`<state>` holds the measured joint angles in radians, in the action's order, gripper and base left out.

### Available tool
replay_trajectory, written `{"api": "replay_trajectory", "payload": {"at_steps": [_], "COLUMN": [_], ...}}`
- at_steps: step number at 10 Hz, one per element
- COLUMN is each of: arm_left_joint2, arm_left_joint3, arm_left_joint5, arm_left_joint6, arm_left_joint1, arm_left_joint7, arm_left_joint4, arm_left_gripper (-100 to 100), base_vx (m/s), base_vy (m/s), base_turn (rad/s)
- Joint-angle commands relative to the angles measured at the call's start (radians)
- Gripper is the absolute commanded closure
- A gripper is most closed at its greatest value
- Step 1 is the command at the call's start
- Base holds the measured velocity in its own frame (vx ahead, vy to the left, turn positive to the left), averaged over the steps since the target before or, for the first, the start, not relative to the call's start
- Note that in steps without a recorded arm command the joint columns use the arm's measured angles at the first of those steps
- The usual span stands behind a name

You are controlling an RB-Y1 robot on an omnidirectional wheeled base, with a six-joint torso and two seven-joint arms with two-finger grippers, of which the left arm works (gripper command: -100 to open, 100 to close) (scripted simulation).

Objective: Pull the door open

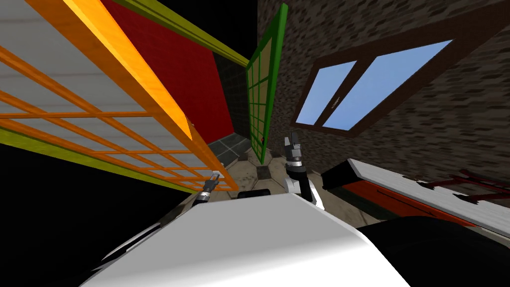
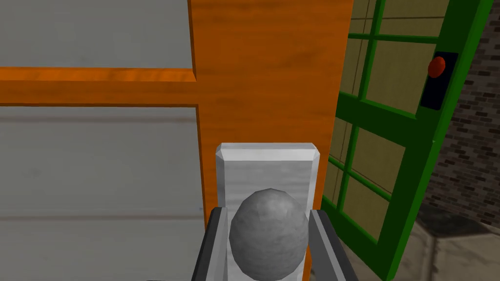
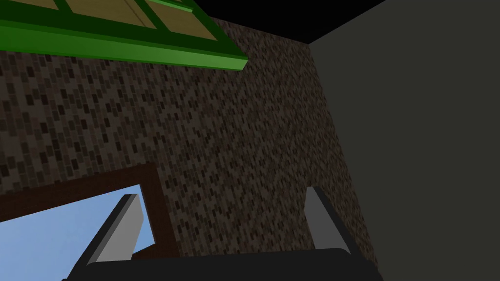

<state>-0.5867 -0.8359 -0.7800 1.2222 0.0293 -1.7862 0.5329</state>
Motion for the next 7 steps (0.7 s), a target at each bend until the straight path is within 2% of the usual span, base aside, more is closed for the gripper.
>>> {"api": "replay_trajectory", "payload": {"at_steps": [1,3,4,5,7], "arm_left_joint2": [-0.010,-0.019,-0.015,-0.016,-0.019], "arm_left_joint3": [-0.014,-0.026,-0.021,-0.031,-0.041], "arm_left_joint5": [0.009,0.018,0.015,0.015,0.014], "arm_left_joint6": [0.024,0.047,0.037,0.051,0.070], "arm_left_joint1": [-0.012,-0.019,-0.015,-0.021,-0.025], "arm_left_joint7": [-0.018,-0.034,-0.026,-0.034,-0.042], "arm_left_joint4": [-0.006,-0.013,-0.014,-0.023,-0.034], "arm_left_gripper": [100,100,100,100,100], "base_vx": [-0.210,-0.188,-0.092,-0.119,-0.195], "base_vy": [0.060,0.064,0.031,0.038,0.111], "base_turn": [-0.116,-0.092,-0.015,-0.116,-0.192]}}
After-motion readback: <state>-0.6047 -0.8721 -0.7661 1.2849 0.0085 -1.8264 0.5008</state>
